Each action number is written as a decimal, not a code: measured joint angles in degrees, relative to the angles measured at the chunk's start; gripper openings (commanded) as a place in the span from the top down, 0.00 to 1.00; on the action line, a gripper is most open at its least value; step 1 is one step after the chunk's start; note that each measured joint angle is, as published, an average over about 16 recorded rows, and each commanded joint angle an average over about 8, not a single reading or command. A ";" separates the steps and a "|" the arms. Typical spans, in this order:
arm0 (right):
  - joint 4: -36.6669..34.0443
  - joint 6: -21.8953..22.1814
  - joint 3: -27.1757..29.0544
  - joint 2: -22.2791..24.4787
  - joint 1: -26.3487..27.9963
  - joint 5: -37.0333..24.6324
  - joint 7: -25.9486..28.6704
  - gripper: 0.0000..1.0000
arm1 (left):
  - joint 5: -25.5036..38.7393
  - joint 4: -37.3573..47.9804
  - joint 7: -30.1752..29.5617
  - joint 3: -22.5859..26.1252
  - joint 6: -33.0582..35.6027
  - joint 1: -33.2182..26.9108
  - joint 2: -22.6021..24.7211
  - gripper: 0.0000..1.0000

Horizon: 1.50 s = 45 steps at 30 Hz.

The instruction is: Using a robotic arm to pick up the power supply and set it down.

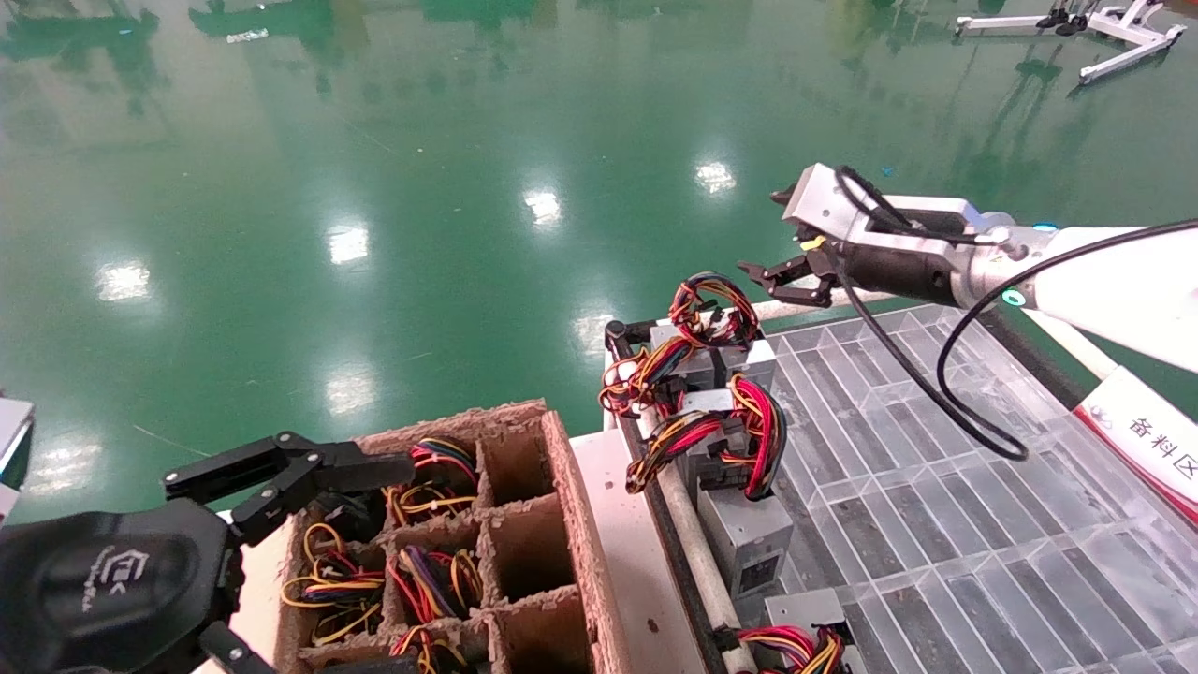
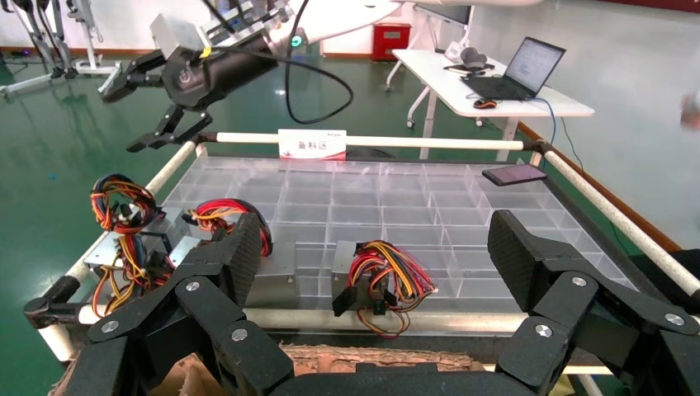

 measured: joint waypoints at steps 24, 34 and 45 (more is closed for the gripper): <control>27.81 -12.54 10.96 12.16 -17.93 8.42 20.04 0.00 | -0.01 0.00 0.00 0.00 0.00 0.00 0.00 0.00; 40.15 -18.09 15.82 17.55 -25.89 12.15 28.94 0.00 | -0.01 0.00 0.00 0.00 0.00 0.00 0.00 0.00; 51.85 -23.34 20.43 22.66 -33.44 15.69 37.38 0.00 | -0.01 0.00 0.00 0.01 0.00 0.00 0.00 0.00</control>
